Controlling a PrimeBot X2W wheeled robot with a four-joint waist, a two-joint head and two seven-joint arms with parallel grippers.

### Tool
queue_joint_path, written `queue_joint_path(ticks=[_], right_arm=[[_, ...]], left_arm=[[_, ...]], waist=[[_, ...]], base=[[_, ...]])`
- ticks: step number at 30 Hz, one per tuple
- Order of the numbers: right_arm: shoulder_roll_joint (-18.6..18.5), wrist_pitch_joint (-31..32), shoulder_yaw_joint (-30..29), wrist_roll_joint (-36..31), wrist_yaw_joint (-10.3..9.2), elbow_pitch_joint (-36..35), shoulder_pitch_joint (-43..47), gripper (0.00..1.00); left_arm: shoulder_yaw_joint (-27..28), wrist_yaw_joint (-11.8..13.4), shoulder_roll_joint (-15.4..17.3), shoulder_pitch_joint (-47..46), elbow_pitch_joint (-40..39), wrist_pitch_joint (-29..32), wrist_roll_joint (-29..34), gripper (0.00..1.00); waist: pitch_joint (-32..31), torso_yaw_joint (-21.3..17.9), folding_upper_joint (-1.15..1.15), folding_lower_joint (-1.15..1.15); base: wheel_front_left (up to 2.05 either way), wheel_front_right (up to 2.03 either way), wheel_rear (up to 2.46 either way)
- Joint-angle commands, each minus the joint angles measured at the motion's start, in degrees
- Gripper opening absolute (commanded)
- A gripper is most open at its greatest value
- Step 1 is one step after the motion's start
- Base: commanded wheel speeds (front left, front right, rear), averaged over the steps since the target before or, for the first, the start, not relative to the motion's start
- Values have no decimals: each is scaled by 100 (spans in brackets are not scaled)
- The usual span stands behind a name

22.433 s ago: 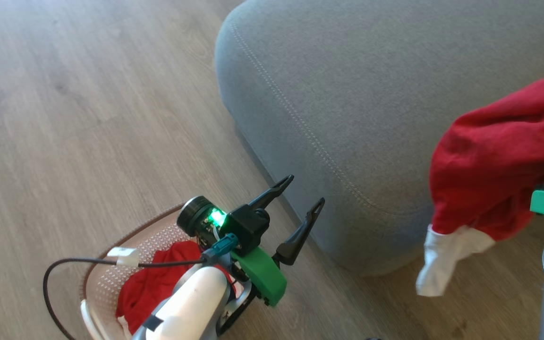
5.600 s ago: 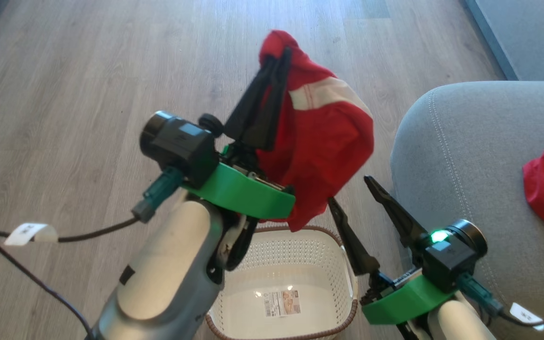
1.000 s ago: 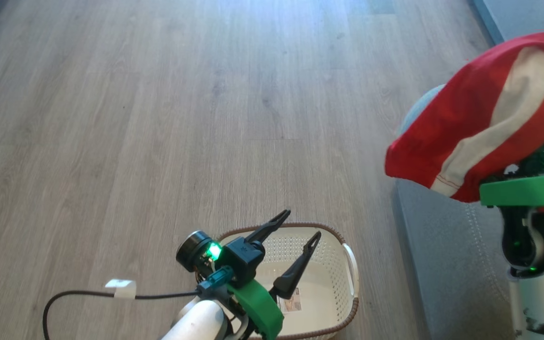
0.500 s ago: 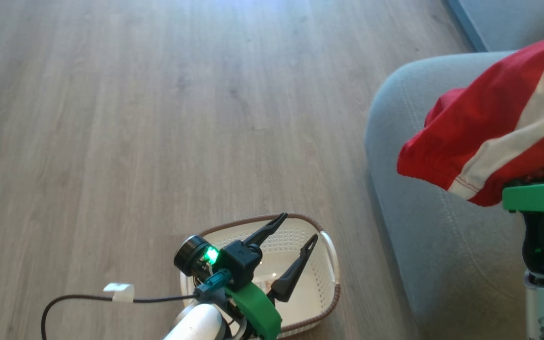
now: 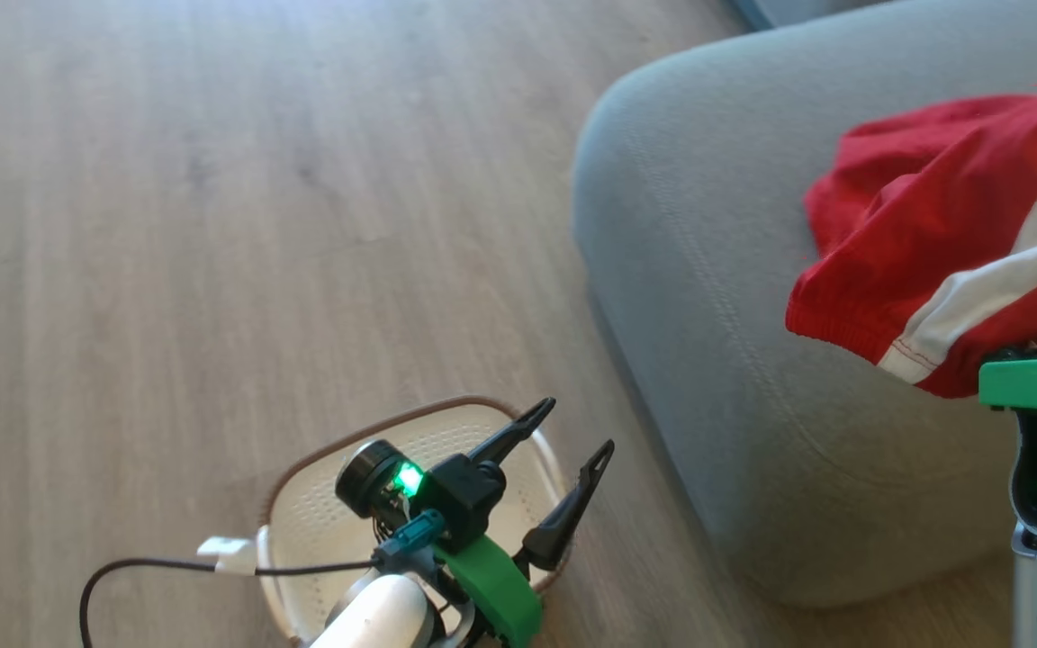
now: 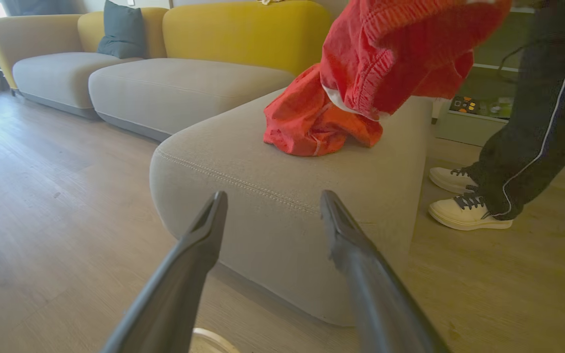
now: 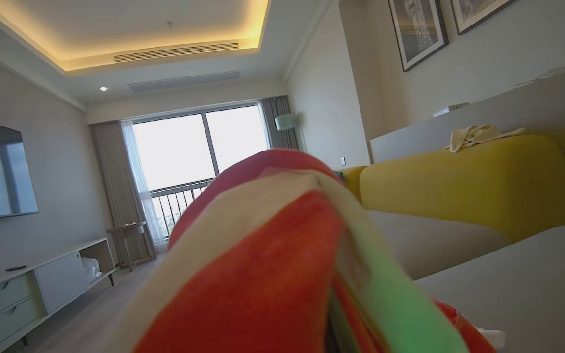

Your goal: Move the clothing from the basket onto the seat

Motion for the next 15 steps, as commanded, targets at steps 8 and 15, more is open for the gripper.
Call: queue_joint_path(ticks=[8, 15], right_arm=[[64, -144, 69, -55, 41, -177, 43, 0], [114, -250, -117, -3, 41, -155, 152, 0]], left_arm=[[89, -5, 77, -355, -244, -29, 65, 100], [104, -5, 93, -400, -265, -29, 75, 100]], waist=[[272, -961, 0, 0], [411, -1398, 0, 0]], base=[[0, 0, 0], [0, 0, 0]])
